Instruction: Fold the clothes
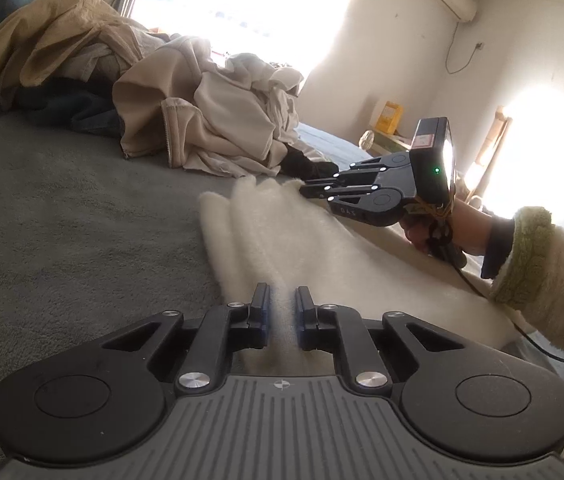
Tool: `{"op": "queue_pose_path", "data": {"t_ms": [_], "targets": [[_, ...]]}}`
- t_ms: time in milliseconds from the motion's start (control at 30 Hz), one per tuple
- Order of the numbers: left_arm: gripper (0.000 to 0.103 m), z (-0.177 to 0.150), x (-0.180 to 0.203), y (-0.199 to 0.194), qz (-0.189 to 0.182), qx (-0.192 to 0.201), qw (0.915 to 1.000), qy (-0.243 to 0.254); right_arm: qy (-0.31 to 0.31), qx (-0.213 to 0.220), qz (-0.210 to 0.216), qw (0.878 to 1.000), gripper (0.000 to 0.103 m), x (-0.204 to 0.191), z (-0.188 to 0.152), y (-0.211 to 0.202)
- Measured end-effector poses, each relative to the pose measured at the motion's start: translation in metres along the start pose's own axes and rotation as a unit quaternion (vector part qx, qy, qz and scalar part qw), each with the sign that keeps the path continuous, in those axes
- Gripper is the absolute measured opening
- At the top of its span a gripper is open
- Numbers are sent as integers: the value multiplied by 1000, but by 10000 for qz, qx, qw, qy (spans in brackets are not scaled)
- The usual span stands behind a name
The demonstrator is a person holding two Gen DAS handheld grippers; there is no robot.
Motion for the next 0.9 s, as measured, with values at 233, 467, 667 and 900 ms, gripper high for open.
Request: {"op": "queue_pose_path", "data": {"t_ms": [233, 467, 667, 900], "targets": [[11, -5, 2, 4, 230, -95, 9996, 168, 1292, -33, 69, 9916, 32, 44, -5, -1], [22, 12, 7, -2, 352, -197, 9981, 465, 3183, 599, -476, 9449, 54, 165, -51, -119], [25, 40, 15, 48, 550, -581, 9946, 666, 3293, 115, -828, 9405, 49, 190, -131, -182], [25, 47, 12, 81, 954, -872, 9894, 660, 2037, -539, -589, 9758, 42, 137, -153, -136]]}}
Point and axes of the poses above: each gripper's, at about its wrist camera, not at the fingertips, and y roughly the way its jaws point, x to its right, z to its top, the point moved 2 cm from there along y, roughly the way its jaws point, and after that the axes turned 1 degree about -x, right-handed, at the moved point
